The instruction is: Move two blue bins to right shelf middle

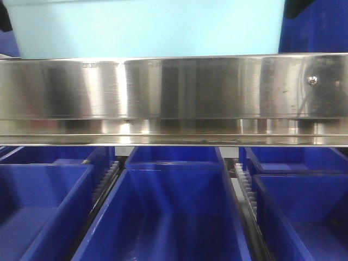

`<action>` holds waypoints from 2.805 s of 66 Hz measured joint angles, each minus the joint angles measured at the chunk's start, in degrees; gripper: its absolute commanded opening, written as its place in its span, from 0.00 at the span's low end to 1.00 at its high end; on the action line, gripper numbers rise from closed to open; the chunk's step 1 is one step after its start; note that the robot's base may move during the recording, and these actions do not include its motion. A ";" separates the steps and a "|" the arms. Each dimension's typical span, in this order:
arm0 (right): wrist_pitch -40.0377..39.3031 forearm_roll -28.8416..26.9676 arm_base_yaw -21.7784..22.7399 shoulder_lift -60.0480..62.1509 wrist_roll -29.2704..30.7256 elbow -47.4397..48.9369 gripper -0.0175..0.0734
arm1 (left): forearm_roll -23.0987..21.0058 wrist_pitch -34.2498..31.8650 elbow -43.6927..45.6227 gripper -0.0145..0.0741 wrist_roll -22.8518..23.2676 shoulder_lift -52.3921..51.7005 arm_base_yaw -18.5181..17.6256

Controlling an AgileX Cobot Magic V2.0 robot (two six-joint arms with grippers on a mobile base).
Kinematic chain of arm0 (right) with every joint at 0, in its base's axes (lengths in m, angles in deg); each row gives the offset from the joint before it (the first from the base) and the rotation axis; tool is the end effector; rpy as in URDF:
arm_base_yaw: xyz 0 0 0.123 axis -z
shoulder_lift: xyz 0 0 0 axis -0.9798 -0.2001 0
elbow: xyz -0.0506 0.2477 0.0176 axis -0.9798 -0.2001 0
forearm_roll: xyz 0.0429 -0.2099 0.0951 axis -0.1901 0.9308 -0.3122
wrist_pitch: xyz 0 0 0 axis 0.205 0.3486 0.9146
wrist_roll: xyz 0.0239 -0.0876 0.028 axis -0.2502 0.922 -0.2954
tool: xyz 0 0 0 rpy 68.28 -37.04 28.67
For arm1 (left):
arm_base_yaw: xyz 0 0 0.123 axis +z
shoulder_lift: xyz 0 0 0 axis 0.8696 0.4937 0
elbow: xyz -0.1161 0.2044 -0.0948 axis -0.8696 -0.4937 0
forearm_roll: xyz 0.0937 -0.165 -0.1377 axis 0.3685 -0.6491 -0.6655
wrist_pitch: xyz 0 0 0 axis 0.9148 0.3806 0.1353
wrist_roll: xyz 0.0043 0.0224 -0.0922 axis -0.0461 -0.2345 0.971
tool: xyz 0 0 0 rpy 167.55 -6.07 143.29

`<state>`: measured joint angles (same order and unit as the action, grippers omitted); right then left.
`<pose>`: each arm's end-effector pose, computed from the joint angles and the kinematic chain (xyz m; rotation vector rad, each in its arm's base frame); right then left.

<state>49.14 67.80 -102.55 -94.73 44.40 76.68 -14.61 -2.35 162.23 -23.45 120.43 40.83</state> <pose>0.2970 0.1422 0.3224 -0.2292 2.5151 0.3979 0.3018 -0.1136 0.3181 0.2819 2.5652 -0.2603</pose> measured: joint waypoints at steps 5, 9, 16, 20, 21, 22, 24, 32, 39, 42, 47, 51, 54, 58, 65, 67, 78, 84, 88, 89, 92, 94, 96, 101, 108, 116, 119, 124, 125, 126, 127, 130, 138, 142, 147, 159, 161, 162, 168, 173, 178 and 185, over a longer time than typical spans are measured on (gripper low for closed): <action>0.11 0.00 0.00 0.00 0.00 0.00 0.30 | 0.17 0.23 0.00 0.27 0.00 0.00 0.00; 0.37 0.00 0.00 0.00 0.00 0.00 0.16 | 0.12 0.23 0.00 0.14 0.00 0.00 0.00; 0.63 -0.22 0.00 0.00 0.02 0.00 0.02 | 0.12 0.11 0.00 0.04 0.12 0.00 -0.06; 0.63 -0.31 0.00 0.00 0.02 0.00 0.02 | 0.12 0.00 0.00 0.04 0.12 0.00 -0.06; 0.76 -0.31 0.00 0.00 0.02 0.00 0.02 | 0.12 0.00 0.00 0.04 0.12 0.00 -0.06; 0.76 -0.31 0.00 0.00 0.02 0.00 0.02 | 0.12 0.00 0.00 0.04 0.12 0.00 -0.06; 0.76 -0.31 0.00 0.00 0.02 0.00 0.02 | 0.00 0.00 0.00 0.04 0.12 0.00 -0.06; 0.76 -0.31 0.00 0.00 0.02 0.00 0.02 | -0.12 0.00 0.00 0.04 0.21 0.00 -0.06; 1.11 -0.31 0.00 0.00 0.02 0.27 0.02 | -0.20 0.00 0.00 0.04 0.21 0.00 -0.06; 1.55 -0.42 0.00 0.21 0.02 0.65 0.02 | -0.36 0.31 0.00 0.04 0.21 -0.27 -0.06; 2.66 -0.34 0.00 0.58 -0.10 1.72 0.02 | -0.49 1.74 0.67 0.04 0.46 -0.82 -0.06; 3.43 -0.34 0.00 0.85 -0.10 3.20 0.02 | -0.79 2.88 2.07 0.04 0.86 -1.20 -0.06; 3.72 -0.34 0.00 0.97 -0.10 4.55 0.02 | -0.84 3.46 4.09 0.04 0.86 -1.62 -0.06; 3.82 -0.34 0.00 1.21 -0.10 6.97 0.02 | -0.84 3.87 6.99 0.04 0.86 -2.08 -0.06; 3.59 0.42 0.00 1.65 -0.10 12.77 0.02 | -0.84 3.98 13.52 0.04 0.96 -2.56 0.05; 3.36 0.81 0.00 1.79 -0.10 14.76 0.02 | -0.84 3.98 15.30 0.04 0.96 -2.58 0.05; 2.64 2.47 0.00 2.14 0.45 22.94 0.02 | -0.94 3.00 22.73 0.04 0.96 -3.06 0.12; 2.30 3.07 0.00 2.25 0.99 25.18 0.02 | -1.35 2.26 23.75 0.04 0.86 -3.42 0.12; 2.30 3.22 0.00 2.25 0.99 25.62 0.02 | -1.60 2.26 24.02 0.04 0.86 -3.52 0.12; 2.30 3.22 0.00 2.25 0.99 25.62 0.02 | -1.70 2.26 24.02 0.04 0.86 -3.52 0.12; 2.67 3.25 0.00 2.25 0.99 25.71 0.02 | -1.70 2.26 24.02 0.04 0.86 -3.52 0.12; 2.91 3.25 0.00 2.25 0.99 25.71 0.02 | -1.70 2.54 24.02 0.04 0.86 -3.52 0.12; 3.06 3.25 0.00 2.25 0.99 25.71 0.02 | -1.70 2.73 24.02 0.04 0.86 -3.52 0.12; 3.40 3.25 0.00 2.25 0.99 25.71 0.02 | -1.70 3.11 24.02 0.04 0.86 -3.52 0.12; 3.40 3.25 0.00 2.25 0.99 25.71 0.02 | -1.70 3.11 24.02 0.04 0.86 -3.52 0.12; 3.40 3.25 0.00 2.25 0.99 25.71 0.02 | -1.70 3.11 24.02 0.04 0.86 -3.52 0.12; 3.40 3.25 0.00 2.25 0.99 25.71 0.02 | -1.70 3.11 24.02 0.04 0.86 -3.52 0.12; 3.40 3.25 0.00 2.25 0.99 25.71 0.02 | -1.70 3.11 24.02 0.04 0.86 -3.52 0.12; 3.40 3.25 0.00 2.25 0.99 25.71 0.02 | -1.70 3.11 24.02 0.04 0.86 -3.52 0.12; 3.40 3.25 0.00 2.25 0.99 25.71 0.02 | -1.70 3.11 24.02 0.04 0.86 -3.52 0.12; 3.40 3.25 0.00 2.25 0.99 25.71 0.02 | -1.70 3.11 24.02 0.04 0.86 -3.52 0.12; 3.40 3.25 0.00 2.25 0.99 25.71 0.02 | -1.70 3.11 24.02 0.04 0.86 -3.52 0.12; 3.40 3.25 0.00 2.25 0.99 25.71 0.02 | -1.70 3.11 24.02 0.04 0.86 -3.52 0.12; 3.40 3.25 0.00 2.25 0.99 25.71 0.02 | -1.70 3.11 24.02 0.04 0.86 -3.52 0.12; 3.40 3.25 0.00 2.25 0.99 25.71 0.02 | -1.74 3.11 24.02 0.04 0.86 -3.52 0.12; 3.40 3.25 0.00 2.25 0.99 25.71 0.02 | -1.74 3.11 24.02 0.04 0.86 -3.52 0.12; 3.40 3.25 0.00 2.25 0.99 25.71 0.02 | -1.74 3.11 24.02 0.04 0.86 -3.52 0.12; 3.40 3.25 0.00 2.25 0.99 25.71 0.02 | -1.74 3.11 24.02 0.04 0.86 -3.52 0.12; 3.40 3.25 0.00 2.25 0.99 25.71 0.02 | -1.74 3.11 24.02 0.04 0.86 -3.52 0.12; 3.40 3.25 0.00 2.25 0.99 25.71 0.02 | -1.74 3.11 24.02 0.04 0.86 -3.52 0.12; 3.40 3.25 0.00 2.25 0.99 25.71 0.02 | -1.74 3.11 24.02 0.04 0.86 -3.52 0.12; 3.40 3.25 0.00 2.25 0.99 25.71 0.02 | -1.74 3.11 24.02 0.04 0.86 -3.52 0.12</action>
<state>52.54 71.05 -102.55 -92.48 45.39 102.39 -16.35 0.76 186.25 -22.59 116.91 40.96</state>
